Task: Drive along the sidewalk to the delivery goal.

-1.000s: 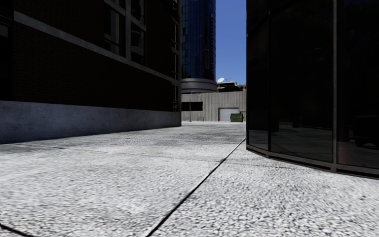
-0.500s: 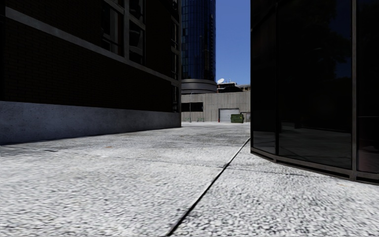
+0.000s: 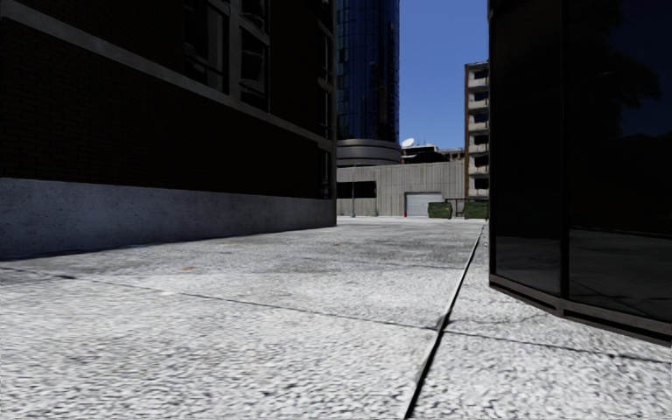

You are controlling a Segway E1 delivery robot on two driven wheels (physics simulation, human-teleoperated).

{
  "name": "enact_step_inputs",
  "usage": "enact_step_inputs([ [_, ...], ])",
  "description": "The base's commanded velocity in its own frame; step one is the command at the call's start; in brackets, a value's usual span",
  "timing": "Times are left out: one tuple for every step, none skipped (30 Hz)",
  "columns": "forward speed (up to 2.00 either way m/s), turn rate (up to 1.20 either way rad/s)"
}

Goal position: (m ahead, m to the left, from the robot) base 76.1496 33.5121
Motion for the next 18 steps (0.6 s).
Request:
enact_step_inputs([
  [1.97, 0.31],
  [1.97, 0.31],
  [1.97, 0.28],
  [1.97, 0.14],
  [1.97, 0.0],
  [1.97, 0.0],
  [1.97, 0.0],
  [1.97, 0.0],
  [1.97, 0.0],
  [1.97, 0.0],
  [1.97, 0.0],
  [1.97, 0.0],
  [1.97, 0.0],
  [1.97, 0.0],
  [1.97, 0.0],
  [1.97, 0.0],
  [1.98, 0.0],
  [1.98, 0.0],
])
